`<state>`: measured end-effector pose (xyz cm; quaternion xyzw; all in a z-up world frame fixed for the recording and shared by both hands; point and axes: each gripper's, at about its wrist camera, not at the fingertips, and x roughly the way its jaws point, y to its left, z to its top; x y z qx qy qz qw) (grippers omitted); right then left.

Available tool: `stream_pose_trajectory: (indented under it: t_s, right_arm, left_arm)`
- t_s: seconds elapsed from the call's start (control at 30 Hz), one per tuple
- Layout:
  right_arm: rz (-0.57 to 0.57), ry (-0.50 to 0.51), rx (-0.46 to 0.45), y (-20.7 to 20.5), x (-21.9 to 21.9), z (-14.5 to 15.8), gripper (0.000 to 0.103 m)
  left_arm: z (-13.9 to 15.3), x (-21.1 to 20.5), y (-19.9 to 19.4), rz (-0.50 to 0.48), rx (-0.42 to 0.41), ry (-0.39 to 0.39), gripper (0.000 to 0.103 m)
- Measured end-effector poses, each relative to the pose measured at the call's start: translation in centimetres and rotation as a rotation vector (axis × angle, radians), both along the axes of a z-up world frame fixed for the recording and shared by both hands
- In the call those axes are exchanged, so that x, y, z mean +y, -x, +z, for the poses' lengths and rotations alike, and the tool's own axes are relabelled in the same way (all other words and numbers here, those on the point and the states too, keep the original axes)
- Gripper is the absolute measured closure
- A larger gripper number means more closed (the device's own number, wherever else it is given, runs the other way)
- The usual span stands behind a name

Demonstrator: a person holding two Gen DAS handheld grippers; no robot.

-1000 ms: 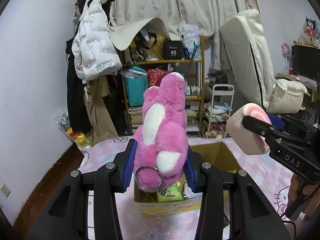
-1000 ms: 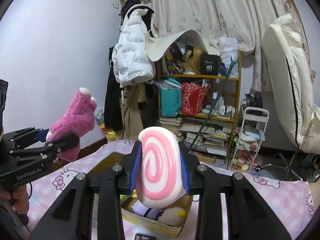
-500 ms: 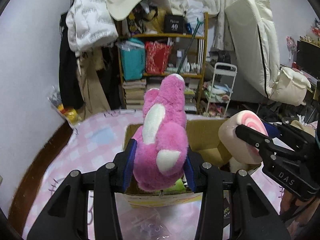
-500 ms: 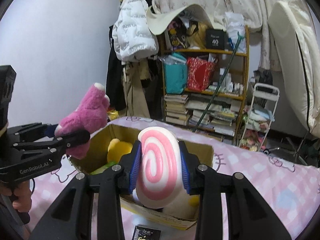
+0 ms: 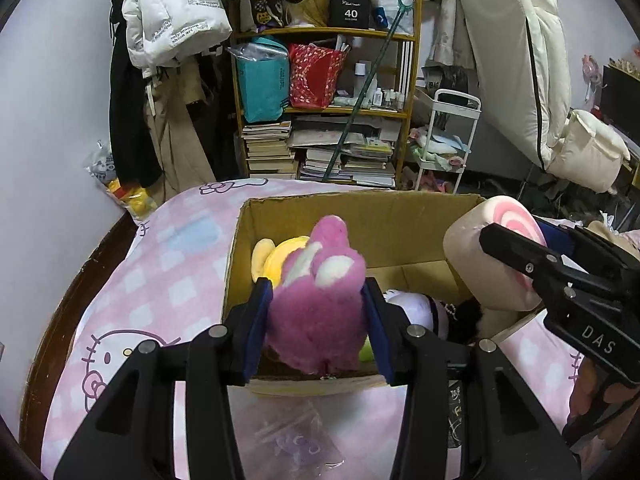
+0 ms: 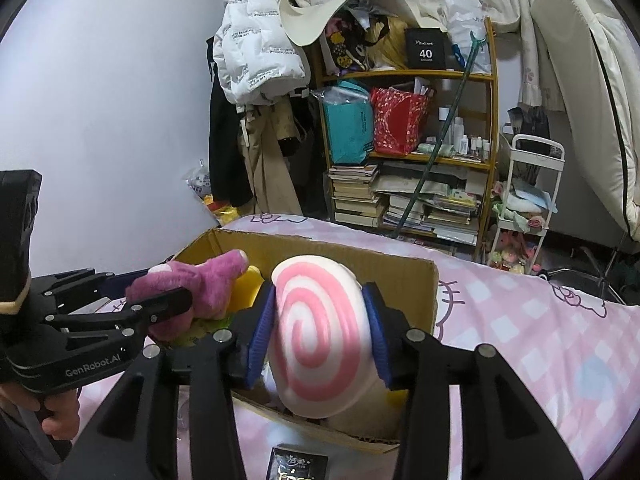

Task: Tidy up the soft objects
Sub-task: 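Lower both items into the box and open both tools, then move both tools back toward the clear bag and black Face pack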

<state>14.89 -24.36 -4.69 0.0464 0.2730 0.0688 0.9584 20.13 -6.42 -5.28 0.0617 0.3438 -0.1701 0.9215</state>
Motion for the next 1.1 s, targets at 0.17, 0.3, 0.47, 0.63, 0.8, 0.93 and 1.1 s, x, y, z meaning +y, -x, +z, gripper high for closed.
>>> stream_pose_trajectory:
  t_s: [0.17, 0.3, 0.47, 0.63, 0.8, 0.93, 1.1]
  right_arm:
    - [-0.002, 0.007, 0.008, 0.0, 0.1, -0.1, 0.050]
    - [-0.018, 0.003, -0.012, 0.5, 0.0, 0.2, 0.032]
    - [-0.020, 0.006, -0.020, 0.9, 0.1, 0.5, 0.030]
    - [-0.015, 0.000, -0.017, 1.3, 0.0, 0.5, 0.021]
    - [-0.031, -0.018, -0.004, 1.9, -0.1, 0.6, 0.013]
    - [-0.047, -0.058, 0.007, 2.8, -0.4, 0.5, 0.011]
    - [-0.063, -0.072, 0.039, 3.9, -0.7, 0.2, 0.010]
  left_arm:
    - [0.3, 0.1, 0.3, 0.016, -0.018, -0.014, 0.045]
    - [0.6, 0.6, 0.4, 0.044, -0.015, -0.018, 0.033]
    - [1.7, 1.0, 0.8, 0.069, -0.047, -0.014, 0.021]
    - [2.3, 1.0, 1.4, 0.070, -0.064, -0.034, 0.014]
    - [2.4, 0.7, 2.0, 0.066, -0.067, -0.066, 0.005]
    - [1.9, 0.9, 2.6, 0.079, -0.057, -0.075, 0.005]
    - [1.8, 1.6, 3.2, 0.093, -0.025, -0.083, 0.005]
